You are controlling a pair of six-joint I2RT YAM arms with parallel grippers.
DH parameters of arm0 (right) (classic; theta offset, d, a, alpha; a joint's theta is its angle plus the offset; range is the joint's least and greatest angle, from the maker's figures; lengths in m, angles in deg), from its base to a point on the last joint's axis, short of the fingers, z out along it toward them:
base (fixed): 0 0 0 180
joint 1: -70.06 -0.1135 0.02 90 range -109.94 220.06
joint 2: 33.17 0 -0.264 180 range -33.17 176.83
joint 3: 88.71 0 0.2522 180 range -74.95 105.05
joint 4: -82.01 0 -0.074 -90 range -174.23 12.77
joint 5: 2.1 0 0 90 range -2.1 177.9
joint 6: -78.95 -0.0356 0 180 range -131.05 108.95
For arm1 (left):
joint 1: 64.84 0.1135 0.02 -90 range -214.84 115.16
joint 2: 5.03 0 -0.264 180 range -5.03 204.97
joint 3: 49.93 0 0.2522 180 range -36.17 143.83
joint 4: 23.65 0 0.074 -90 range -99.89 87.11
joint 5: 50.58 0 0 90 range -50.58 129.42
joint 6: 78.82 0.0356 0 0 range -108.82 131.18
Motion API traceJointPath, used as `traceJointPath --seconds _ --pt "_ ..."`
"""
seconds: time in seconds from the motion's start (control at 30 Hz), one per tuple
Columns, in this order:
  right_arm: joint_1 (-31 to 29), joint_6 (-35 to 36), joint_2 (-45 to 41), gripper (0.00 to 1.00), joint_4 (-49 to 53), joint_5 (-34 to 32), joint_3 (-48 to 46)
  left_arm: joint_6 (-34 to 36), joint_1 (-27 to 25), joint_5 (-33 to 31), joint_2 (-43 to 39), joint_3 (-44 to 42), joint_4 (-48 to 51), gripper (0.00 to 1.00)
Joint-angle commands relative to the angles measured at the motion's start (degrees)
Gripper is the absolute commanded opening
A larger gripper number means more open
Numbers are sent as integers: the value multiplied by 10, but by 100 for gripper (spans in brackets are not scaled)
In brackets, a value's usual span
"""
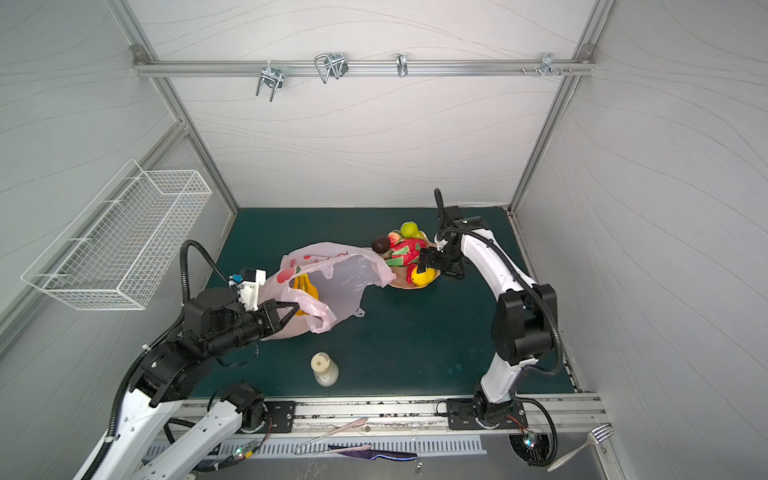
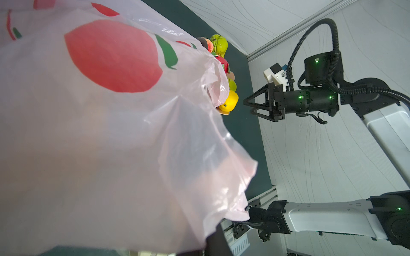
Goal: Place the fruits into the plastic bag
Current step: 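Lower the right gripper onto the yellow lemon in the bowl and grasp it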
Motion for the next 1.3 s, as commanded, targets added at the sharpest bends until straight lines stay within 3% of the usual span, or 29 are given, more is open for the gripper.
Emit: traceJointPath --seconds 0.0,0.9,1.27 --pt "-16 9 29 92 19 -28 22 8 -1 5 3 16 -27 0" --pt "-50 -10 137 97 -36 -111 68 11 -1 -1 13 20 -24 0" --pt "-59 -15 149 90 -48 -119 66 10 -1 0 13 20 -26 0"
